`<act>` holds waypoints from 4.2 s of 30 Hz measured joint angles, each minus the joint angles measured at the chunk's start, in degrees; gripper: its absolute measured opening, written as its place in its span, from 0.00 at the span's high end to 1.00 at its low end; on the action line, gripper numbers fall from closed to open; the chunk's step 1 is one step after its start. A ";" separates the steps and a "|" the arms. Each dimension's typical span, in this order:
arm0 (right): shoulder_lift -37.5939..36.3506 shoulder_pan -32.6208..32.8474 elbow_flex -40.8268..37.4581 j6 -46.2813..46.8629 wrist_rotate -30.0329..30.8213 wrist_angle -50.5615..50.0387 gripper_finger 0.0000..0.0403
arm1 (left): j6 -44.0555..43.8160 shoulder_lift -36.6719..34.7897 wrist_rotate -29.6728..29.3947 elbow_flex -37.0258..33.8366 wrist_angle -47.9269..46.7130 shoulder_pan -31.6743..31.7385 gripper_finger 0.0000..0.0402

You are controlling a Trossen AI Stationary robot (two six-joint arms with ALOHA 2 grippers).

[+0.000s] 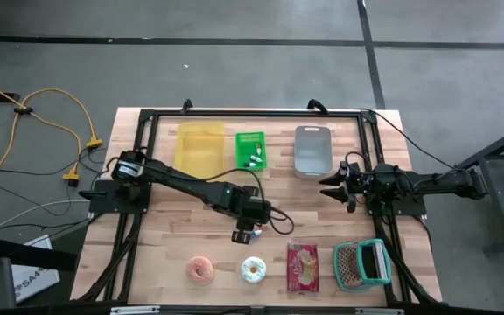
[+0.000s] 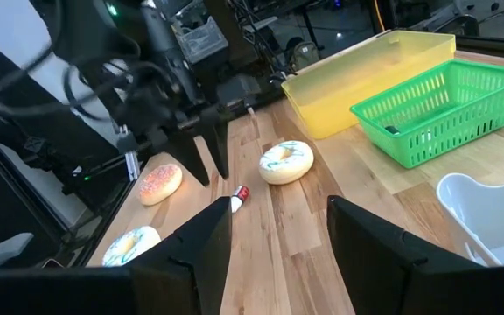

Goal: Pick & Place Food Item
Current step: Put the red food coloring bottle into the green bin

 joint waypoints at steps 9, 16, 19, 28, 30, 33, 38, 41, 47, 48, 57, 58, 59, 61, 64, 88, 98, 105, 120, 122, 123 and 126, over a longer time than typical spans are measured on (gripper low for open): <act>0.02 0.00 -0.02 0.01 -0.01 0.01 0.57 | 0.44 4.44 3.09 0.00 -0.90 -0.12 0.70; 0.04 0.00 0.00 0.00 0.00 0.02 0.57 | 0.74 5.39 3.09 -0.02 -1.04 -0.87 0.70; 0.02 0.02 -0.01 0.01 0.00 0.01 0.57 | 0.74 5.72 2.73 -0.13 -1.72 -0.95 0.70; 0.02 0.01 0.00 0.00 0.00 0.02 0.57 | 0.77 7.42 2.67 -0.15 -2.54 -0.94 0.70; 0.02 0.01 0.00 0.01 0.00 0.02 0.57 | 1.18 7.76 2.67 -0.11 -2.30 -0.92 0.70; 0.02 0.01 -0.02 0.00 -0.01 0.02 0.57 | 1.25 7.79 2.66 -0.11 -2.50 -0.85 0.70; 0.02 0.01 -0.02 0.00 0.00 0.02 0.57 | 1.26 7.90 2.49 -0.11 -2.62 -0.85 0.70; 0.02 0.00 -0.01 0.00 0.00 0.02 0.57 | 1.26 7.90 2.49 -0.11 -2.93 -0.85 0.70; 0.02 0.00 -0.01 0.00 0.00 0.02 0.57 | 1.09 7.90 1.47 -0.08 -5.29 -0.85 0.70; 0.02 0.00 -0.02 0.02 0.00 0.02 0.57 | 1.11 7.88 1.21 -0.07 -5.51 -0.85 0.70; 0.02 0.00 0.00 0.00 0.00 0.02 0.57 | 1.16 7.88 0.96 -0.04 -6.98 -0.85 0.70; 0.02 0.02 0.00 0.00 0.00 0.02 0.57 | 1.18 7.86 0.96 -0.04 -7.00 -0.85 0.70; 0.02 0.02 -0.02 0.00 0.00 0.00 0.57 | 1.18 7.86 0.96 -0.04 -7.04 -0.85 0.70; 0.02 0.00 0.00 0.02 0.00 0.02 0.57 | 1.18 7.86 0.96 -0.04 -7.06 -0.85 0.70; 0.02 0.01 -0.01 0.02 0.00 0.02 0.57 | 1.20 7.86 0.96 -0.04 -7.09 -0.85 0.70; 0.02 0.00 -0.01 0.01 0.00 0.02 0.57 | 1.20 7.84 1.01 -0.07 -7.26 -0.85 0.80; 0.02 0.02 -0.02 0.00 0.00 0.02 0.57 | 0.69 7.84 0.98 -0.07 -7.22 -0.85 0.81; 0.02 0.02 -0.02 0.00 0.00 0.02 0.57 | 0.62 7.84 0.96 0.01 -7.07 -0.85 0.81; 0.02 0.00 -0.02 0.02 -0.02 0.02 0.57 | 0.99 7.88 0.80 9.93 -7.06 -0.25 0.81; 0.02 0.00 0.00 0.00 -0.01 0.02 0.57 | 1.15 7.88 0.24 11.87 -7.06 0.06 0.81; 0.02 0.01 -0.01 0.01 0.00 0.02 0.57 | 1.18 7.88 -0.23 12.67 -7.07 0.22 0.81; 0.02 0.01 -0.01 0.00 -0.01 0.02 0.57 | 2.42 7.88 -0.58 14.46 -7.05 0.61 0.81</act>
